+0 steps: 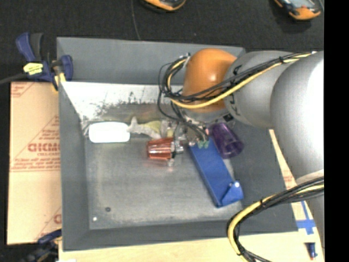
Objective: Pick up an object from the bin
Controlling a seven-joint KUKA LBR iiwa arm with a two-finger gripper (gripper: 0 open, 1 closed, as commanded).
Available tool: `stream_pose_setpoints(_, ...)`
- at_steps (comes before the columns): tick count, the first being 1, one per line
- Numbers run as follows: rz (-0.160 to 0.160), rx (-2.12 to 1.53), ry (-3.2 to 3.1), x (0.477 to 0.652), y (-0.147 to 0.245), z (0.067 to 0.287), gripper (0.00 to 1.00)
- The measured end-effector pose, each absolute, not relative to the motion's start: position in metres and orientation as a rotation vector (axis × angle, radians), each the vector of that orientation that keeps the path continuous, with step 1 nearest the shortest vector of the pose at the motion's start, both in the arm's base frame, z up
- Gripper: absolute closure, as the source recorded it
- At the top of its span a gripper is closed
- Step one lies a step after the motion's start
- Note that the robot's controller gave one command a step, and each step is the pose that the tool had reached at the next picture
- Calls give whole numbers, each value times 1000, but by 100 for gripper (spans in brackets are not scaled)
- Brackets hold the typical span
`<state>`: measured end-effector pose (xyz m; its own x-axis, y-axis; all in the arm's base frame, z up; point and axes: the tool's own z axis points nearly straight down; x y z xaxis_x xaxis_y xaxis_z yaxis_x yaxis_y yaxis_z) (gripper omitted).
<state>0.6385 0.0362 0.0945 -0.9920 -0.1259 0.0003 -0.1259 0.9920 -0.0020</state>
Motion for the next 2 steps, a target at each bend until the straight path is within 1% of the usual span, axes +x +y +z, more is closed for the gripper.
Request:
stream_pose_setpoints(1, 3, 198, -3135, 639, 36, 94, 100)
stream_pose_setpoints(2, 8, 222, -3133, 648, 39, 73, 100)
